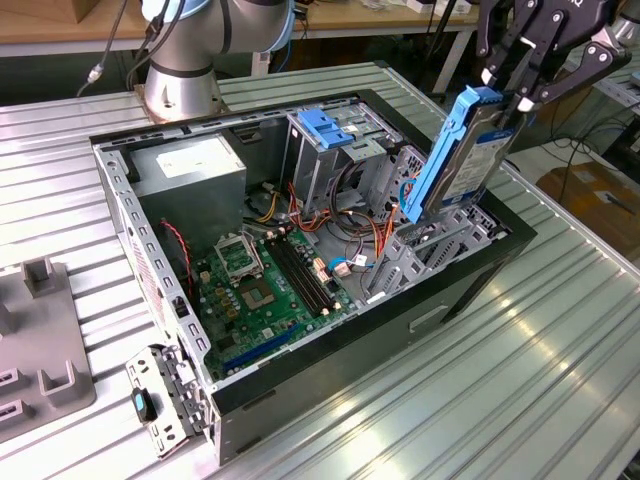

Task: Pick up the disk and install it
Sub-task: 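Insert the disk into the insertion slot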

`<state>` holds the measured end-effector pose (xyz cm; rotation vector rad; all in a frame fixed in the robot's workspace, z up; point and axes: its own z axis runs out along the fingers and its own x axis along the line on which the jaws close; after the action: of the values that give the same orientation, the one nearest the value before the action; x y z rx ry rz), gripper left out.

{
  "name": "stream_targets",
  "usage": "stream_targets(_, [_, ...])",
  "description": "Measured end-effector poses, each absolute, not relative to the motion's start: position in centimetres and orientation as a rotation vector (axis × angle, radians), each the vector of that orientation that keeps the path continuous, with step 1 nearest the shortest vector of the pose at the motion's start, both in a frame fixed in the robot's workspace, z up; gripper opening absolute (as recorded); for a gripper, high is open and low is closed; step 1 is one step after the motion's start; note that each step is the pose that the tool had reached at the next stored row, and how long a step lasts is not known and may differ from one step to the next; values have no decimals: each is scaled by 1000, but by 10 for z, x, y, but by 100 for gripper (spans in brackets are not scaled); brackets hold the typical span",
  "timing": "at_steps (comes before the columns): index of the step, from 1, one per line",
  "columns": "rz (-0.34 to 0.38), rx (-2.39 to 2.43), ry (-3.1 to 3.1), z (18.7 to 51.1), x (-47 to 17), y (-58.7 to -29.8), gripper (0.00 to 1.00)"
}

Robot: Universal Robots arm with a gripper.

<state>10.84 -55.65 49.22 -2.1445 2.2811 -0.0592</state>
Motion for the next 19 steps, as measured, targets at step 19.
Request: stream_targets(19, [-59, -2145, 2281, 474, 109, -556, 35])
